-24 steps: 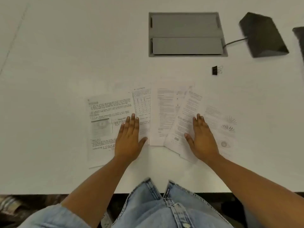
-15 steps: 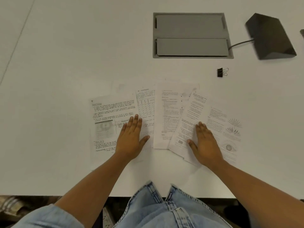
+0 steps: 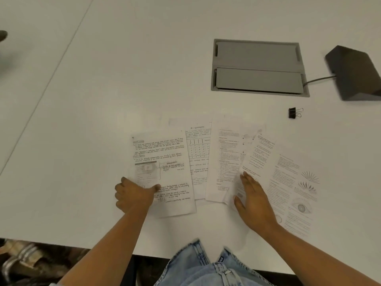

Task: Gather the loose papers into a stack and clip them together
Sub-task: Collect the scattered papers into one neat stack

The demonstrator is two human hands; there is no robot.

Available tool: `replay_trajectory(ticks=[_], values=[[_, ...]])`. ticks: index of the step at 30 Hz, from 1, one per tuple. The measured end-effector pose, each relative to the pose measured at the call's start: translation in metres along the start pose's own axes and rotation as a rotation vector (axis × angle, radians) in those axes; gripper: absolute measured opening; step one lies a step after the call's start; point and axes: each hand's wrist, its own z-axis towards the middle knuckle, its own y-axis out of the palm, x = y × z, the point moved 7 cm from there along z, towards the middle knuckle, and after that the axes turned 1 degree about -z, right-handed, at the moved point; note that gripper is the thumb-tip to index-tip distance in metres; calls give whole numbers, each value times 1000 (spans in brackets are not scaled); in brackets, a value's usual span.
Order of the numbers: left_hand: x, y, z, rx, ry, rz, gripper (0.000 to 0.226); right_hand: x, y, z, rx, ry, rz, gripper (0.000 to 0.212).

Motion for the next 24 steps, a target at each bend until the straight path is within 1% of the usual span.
replay_trajectory(ticks=[3,5,7,9,10,11,14,15,17,19,22,24], values=[[-8,-1,8,-21,-42,-112,103,18,-9,-4,23,80,35,67],[-12,-2,12,-26,-47,-156,91,42,-21,-10,78,200,113,63],[-12,-6,14,-16,2,-205,69,76,-38,-22,182,375,159,57],[-7,-11,13,-15,98,-316,33,110,-56,-40,281,551,128,55],[-4,-15,12,-18,150,-375,19,124,-63,-49,304,631,90,56],[0,-18,9,-20,207,-422,15,137,-68,-58,303,712,51,60],[15,-32,-9,-28,371,-539,21,165,-69,-80,187,947,-1,83],[21,-37,-19,-42,411,-583,20,170,-67,-85,151,999,1,89],[30,-43,-37,-79,459,-660,18,174,-64,-87,127,1006,0,91],[38,-42,-52,-137,468,-727,16,176,-62,-84,132,963,25,85],[47,-36,-70,-218,449,-815,17,179,-60,-81,167,931,145,78],[53,-29,-81,-263,453,-824,21,181,-59,-81,203,939,236,81]])
